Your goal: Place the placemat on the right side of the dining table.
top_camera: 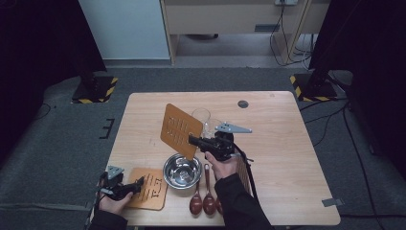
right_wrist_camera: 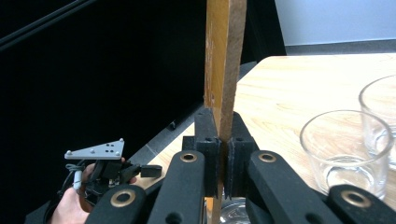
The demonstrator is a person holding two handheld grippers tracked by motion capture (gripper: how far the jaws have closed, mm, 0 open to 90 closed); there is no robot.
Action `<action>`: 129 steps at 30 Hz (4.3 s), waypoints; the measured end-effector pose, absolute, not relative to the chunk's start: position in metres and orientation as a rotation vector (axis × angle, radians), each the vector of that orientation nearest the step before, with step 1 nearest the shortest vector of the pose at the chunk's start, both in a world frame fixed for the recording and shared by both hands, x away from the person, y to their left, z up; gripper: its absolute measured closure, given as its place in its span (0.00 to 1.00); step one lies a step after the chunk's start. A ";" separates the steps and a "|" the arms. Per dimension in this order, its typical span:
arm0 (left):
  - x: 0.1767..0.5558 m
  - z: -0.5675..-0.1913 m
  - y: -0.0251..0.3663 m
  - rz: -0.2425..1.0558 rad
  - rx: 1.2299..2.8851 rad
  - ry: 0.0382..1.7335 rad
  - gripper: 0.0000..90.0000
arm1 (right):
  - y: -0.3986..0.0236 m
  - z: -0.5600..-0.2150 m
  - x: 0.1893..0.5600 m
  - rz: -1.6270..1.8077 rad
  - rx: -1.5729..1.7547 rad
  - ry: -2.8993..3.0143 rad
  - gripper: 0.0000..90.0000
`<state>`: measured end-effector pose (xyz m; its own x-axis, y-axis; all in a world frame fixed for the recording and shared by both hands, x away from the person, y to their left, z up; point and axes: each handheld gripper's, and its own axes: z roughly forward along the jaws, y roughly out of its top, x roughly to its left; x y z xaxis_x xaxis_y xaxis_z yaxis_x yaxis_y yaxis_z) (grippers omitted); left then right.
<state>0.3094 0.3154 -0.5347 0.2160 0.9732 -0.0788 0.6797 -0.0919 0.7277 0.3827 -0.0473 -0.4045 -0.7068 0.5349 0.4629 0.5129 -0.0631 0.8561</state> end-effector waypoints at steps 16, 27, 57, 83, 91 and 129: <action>0.310 -0.535 0.315 0.577 1.841 1.536 0.04 | -0.073 -0.400 0.387 1.936 1.236 2.067 0.97; 0.310 -0.535 0.315 0.576 1.842 1.536 0.04 | -0.094 -0.397 0.388 1.935 1.265 2.011 0.97; 0.310 -0.535 0.315 0.576 1.843 1.536 0.03 | -0.164 -0.398 0.382 1.898 1.357 1.886 0.97; 0.310 -0.535 0.315 0.575 1.842 1.536 0.03 | -0.215 -0.410 0.380 1.854 1.443 1.781 0.97; 0.310 -0.535 0.315 0.575 1.840 1.537 0.03 | -0.226 -0.416 0.381 1.828 1.484 1.758 0.97; 0.310 -0.535 0.315 0.575 1.840 1.537 0.03 | -0.277 -0.454 0.392 1.658 1.712 1.632 0.97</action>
<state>0.3101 0.3153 -0.5349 0.2113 0.9741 -0.0805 0.6825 -0.0881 0.7255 0.3917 -0.2770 -0.4537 -0.2767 0.8028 0.5282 0.5157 -0.3398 0.7865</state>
